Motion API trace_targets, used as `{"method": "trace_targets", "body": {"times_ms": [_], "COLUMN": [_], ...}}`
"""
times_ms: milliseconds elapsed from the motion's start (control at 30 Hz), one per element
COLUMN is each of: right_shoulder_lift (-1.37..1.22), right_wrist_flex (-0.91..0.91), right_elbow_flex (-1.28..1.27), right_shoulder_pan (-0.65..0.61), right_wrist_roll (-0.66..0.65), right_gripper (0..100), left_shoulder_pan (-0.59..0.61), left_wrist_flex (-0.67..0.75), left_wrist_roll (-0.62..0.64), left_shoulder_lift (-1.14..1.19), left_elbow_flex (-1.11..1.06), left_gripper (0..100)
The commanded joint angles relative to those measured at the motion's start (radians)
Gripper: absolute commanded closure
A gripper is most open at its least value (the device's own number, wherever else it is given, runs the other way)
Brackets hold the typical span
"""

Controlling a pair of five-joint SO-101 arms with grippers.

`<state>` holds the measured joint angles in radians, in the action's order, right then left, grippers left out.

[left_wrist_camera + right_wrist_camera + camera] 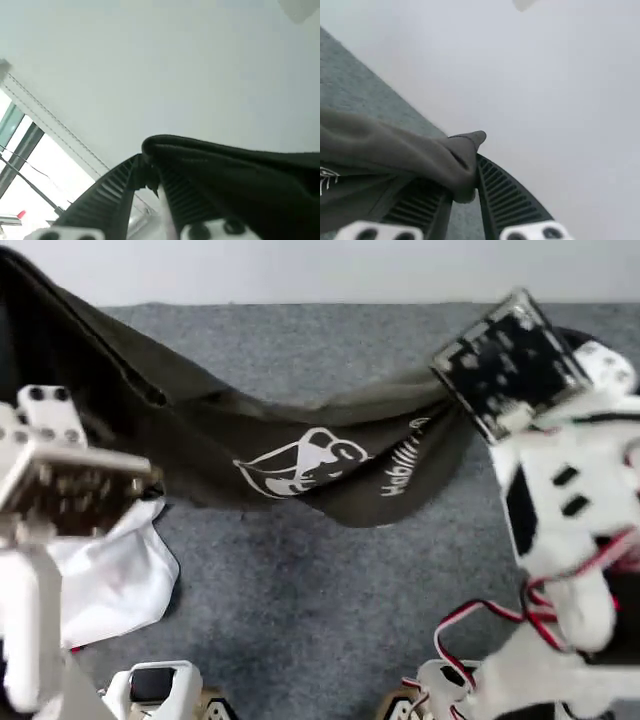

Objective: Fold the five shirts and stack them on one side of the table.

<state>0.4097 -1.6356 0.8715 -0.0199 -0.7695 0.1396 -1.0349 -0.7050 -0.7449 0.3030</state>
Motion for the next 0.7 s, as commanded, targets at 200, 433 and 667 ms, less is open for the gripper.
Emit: {"method": "trace_targets", "body": {"times_ms": [200, 433, 667], "right_shoulder_lift": [0.108, 0.225, 0.302], "right_wrist_flex": [-0.058, -0.067, -0.058], "right_elbow_flex": [0.041, 0.041, 0.041], "right_shoulder_pan": [0.107, 0.130, 0.222], "right_wrist_roll": [-0.005, -0.009, -0.017], "right_gripper": [98.8, 98.8, 98.8], "left_shoulder_pan": [0.003, 0.005, 0.005], "left_wrist_flex": [0.304, 0.393, 0.351], "left_wrist_roll": [-0.017, -0.017, -0.017], "left_shoulder_lift": [-0.049, -0.095, -0.144], "left_elbow_flex": [0.036, 0.036, 0.031], "left_gripper": [99, 99, 99]}}
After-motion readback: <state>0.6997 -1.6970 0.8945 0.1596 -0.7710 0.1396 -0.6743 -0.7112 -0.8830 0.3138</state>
